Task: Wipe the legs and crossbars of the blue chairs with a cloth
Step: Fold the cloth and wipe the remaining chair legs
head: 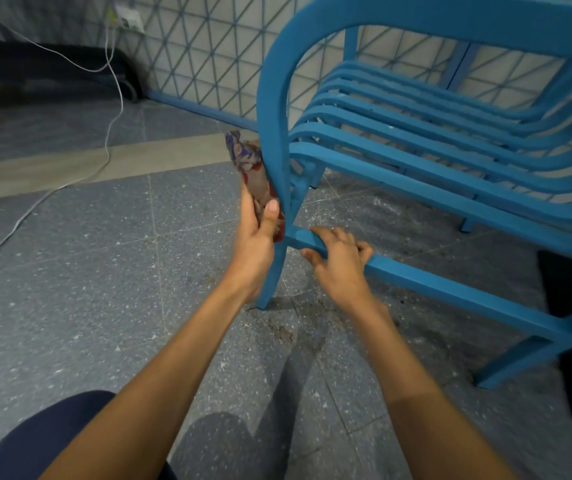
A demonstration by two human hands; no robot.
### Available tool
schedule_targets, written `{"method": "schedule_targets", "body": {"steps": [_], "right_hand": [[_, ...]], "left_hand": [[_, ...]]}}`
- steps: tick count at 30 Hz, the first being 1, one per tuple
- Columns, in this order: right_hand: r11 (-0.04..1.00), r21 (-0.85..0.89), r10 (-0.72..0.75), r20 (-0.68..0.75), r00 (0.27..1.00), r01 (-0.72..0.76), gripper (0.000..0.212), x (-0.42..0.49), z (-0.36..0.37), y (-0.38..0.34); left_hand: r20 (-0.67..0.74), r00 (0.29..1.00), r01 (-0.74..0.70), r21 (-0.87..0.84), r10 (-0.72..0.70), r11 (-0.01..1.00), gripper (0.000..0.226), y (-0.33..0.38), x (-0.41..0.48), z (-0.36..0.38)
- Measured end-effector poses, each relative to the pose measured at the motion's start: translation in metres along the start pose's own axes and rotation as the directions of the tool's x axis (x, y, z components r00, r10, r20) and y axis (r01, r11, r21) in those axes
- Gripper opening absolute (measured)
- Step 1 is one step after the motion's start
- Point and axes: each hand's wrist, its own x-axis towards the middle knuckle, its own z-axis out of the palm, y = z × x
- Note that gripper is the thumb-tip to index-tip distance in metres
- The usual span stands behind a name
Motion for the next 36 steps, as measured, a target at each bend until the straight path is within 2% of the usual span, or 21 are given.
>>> {"method": "schedule_targets", "body": {"steps": [5,9,11,14,17,19,22,25,28,32,36], "right_hand": [[1.0,0.0,0.001,-0.003,1.0,-0.001,0.041,0.0,0.0,0.001],[1.0,0.011,0.0,-0.014,1.0,0.001,0.041,-0.003,0.001,0.001],[1.0,0.025,0.002,-0.016,1.0,-0.001,0.042,-0.003,0.001,0.001],[0.999,0.047,0.013,-0.018,1.0,-0.012,0.043,-0.004,-0.001,0.0],[0.998,0.06,0.011,-0.037,0.999,-0.009,0.043,-0.006,-0.002,-0.002],[0.997,0.073,0.009,-0.044,0.999,-0.006,0.042,-0.006,-0.003,-0.001],[0.997,0.075,0.013,-0.032,0.999,-0.01,0.042,-0.006,-0.003,0.001],[0.997,0.076,0.026,-0.035,0.999,-0.023,0.042,-0.006,-0.002,0.002],[0.998,0.054,0.024,-0.034,0.999,-0.022,0.044,-0.006,-0.002,0.002],[1.0,0.023,0.018,-0.049,0.999,-0.017,0.046,-0.002,0.0,0.003],[1.0,0.013,0.023,-0.071,0.997,-0.022,0.045,-0.005,0.001,0.003]], "left_hand": [[-0.08,0.989,0.139,0.15,-0.128,0.979,0.056,-0.054,-0.017,0.007],[-0.085,0.95,0.308,0.091,-0.301,0.947,0.052,-0.066,-0.019,0.002],[-0.101,0.964,0.25,0.024,-0.247,0.968,0.052,-0.044,-0.011,0.008],[-0.142,0.986,0.084,-0.061,-0.092,0.995,0.055,-0.008,0.006,0.016],[-0.123,0.992,-0.037,-0.033,0.033,0.999,0.054,-0.002,0.008,0.013],[-0.106,0.994,-0.039,-0.024,0.036,0.999,0.043,-0.014,0.003,0.008],[-0.164,0.975,0.162,0.065,-0.149,0.985,0.037,-0.039,-0.004,0.0],[-0.144,0.91,0.413,0.213,-0.39,0.885,0.036,-0.075,-0.013,-0.01],[-0.111,0.843,0.535,0.252,-0.526,0.806,0.04,-0.094,-0.028,-0.016],[-0.177,0.848,0.527,0.17,-0.5,0.833,0.034,-0.079,-0.017,-0.01],[-0.208,0.928,0.324,0.042,-0.309,0.945,0.03,-0.044,0.007,-0.003]]}}
